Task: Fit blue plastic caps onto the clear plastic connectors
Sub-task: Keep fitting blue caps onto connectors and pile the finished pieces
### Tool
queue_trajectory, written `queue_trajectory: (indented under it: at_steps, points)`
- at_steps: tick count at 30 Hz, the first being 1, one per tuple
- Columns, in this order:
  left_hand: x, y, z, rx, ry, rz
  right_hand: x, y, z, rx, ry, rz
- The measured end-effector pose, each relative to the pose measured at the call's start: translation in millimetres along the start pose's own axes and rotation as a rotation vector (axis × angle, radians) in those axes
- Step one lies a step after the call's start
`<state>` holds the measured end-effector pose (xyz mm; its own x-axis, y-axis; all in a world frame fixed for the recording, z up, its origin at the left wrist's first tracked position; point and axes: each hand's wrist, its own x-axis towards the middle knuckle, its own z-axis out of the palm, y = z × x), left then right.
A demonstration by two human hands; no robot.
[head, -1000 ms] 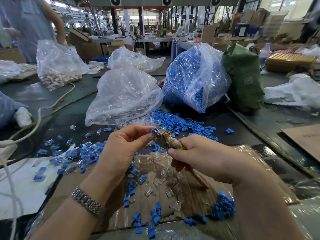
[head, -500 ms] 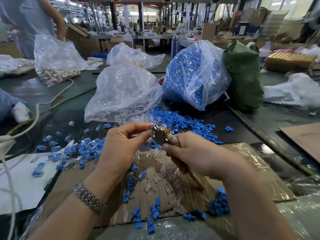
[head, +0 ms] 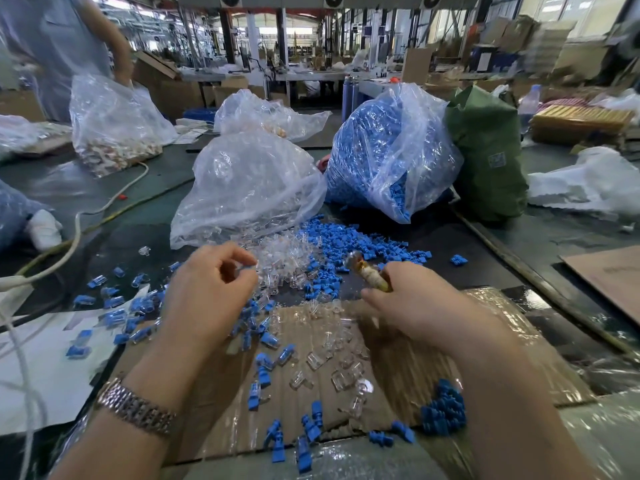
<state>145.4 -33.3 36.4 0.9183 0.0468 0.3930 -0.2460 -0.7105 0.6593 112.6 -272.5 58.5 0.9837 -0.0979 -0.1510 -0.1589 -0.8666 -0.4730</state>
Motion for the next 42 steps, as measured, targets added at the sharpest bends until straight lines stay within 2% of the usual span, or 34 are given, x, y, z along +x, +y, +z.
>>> queue_trajectory:
  at_steps: [2,4,7,9,12,15,18,21,26,30,33,36,39,42]
  points:
    - [1.4,-2.3,-4.8,0.318,0.006,-0.037,3.8,3.8,5.8,-0.1,0.003,0.056]
    - [-0.6,-0.5,-4.1,0.493,-0.053,-0.039,6.8,6.4,10.2,-0.164,0.009,0.105]
    - [-8.2,6.5,7.7,0.404,-0.103,0.131,6.1,4.4,10.6,-0.227,0.011,0.168]
    - [-13.8,14.4,20.1,0.348,-0.191,0.213,6.0,2.0,10.7,-0.273,-0.008,0.195]
    - [-16.0,21.8,39.5,0.416,-0.329,0.241,5.7,0.0,14.0,-0.334,-0.039,0.194]
    - [-15.6,21.1,49.9,0.452,-0.372,0.241,3.5,-2.4,15.9,-0.363,-0.028,0.161]
    - [-14.5,17.6,53.5,0.402,-0.368,0.249,5.3,-3.8,17.0,-0.376,-0.017,0.154]
    - [-13.5,13.5,54.2,0.381,-0.343,0.276,10.6,-6.2,17.4,-0.331,0.094,0.108]
    - [-13.9,12.5,54.8,0.32,-0.337,0.284,27.3,-23.8,14.6,-0.364,0.186,-0.149]
    - [-15.6,18.1,53.5,0.253,-0.353,0.269,38.7,-36.6,25.2,-0.462,0.133,-0.257]
    - [-17.0,20.5,52.9,0.227,-0.352,0.265,42.2,-37.2,34.3,-0.485,0.08,-0.239]
    - [-17.7,21.4,52.2,0.204,-0.331,0.297,44.1,-35.9,34.5,-0.451,0.099,-0.23]
    - [-18.1,19.8,53.5,0.284,-0.372,0.324,43.9,-35.5,31.8,-0.421,0.09,-0.234]
    - [-14.4,19.0,52.5,0.223,-0.394,0.313,45.6,-34.9,30.5,-0.42,0.054,-0.237]
